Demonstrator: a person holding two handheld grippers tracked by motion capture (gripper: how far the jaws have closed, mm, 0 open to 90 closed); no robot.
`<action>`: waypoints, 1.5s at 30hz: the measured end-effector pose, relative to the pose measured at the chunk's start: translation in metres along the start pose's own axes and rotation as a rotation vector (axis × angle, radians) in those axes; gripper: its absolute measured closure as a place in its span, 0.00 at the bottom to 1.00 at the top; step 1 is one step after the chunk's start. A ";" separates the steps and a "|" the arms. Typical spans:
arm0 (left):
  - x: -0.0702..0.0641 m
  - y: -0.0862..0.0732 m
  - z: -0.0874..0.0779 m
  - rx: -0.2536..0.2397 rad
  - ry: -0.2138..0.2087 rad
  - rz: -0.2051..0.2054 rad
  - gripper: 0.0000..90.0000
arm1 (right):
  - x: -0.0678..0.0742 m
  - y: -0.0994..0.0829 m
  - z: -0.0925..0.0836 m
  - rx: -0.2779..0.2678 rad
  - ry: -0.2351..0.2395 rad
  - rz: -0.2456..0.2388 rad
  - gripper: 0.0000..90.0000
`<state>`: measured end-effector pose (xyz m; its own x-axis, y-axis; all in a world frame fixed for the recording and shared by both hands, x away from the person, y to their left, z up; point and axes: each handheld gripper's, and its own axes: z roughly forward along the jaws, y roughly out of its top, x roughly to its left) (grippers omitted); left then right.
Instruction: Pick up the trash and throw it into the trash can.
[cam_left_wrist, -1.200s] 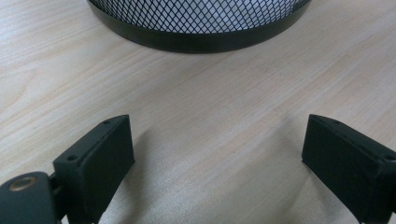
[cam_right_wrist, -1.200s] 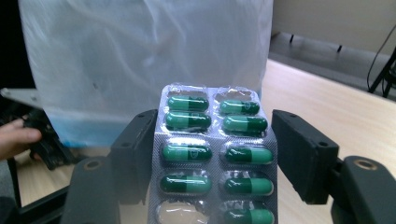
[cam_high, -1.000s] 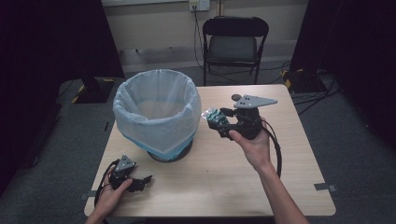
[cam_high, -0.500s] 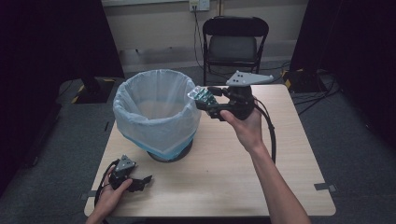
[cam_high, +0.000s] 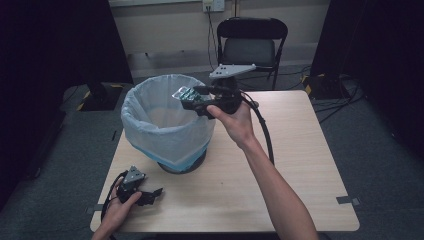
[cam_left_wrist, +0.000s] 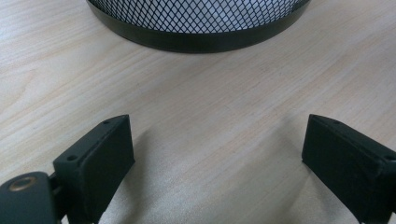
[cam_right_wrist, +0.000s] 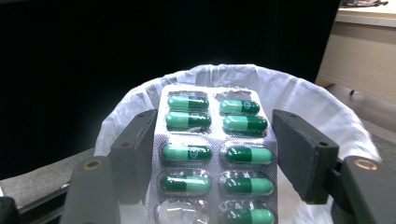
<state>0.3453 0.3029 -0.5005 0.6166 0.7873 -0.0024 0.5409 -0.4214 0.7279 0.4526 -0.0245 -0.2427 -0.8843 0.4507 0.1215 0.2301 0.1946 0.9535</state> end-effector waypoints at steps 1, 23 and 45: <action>0.000 0.000 0.000 0.002 0.001 0.002 0.10 | -0.002 0.003 0.008 0.006 0.004 0.000 0.38; 0.000 0.000 -0.001 0.007 0.002 0.006 0.10 | -0.016 0.010 0.049 0.120 -0.093 0.018 0.23; 0.000 0.000 0.000 0.003 0.000 0.004 0.09 | -0.025 -0.003 -0.015 0.061 -0.243 0.028 0.17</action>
<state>0.3453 0.3033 -0.5004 0.6189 0.7855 0.0001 0.5405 -0.4259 0.7256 0.4679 -0.0496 -0.2440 -0.7551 0.6517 0.0710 0.2840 0.2276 0.9314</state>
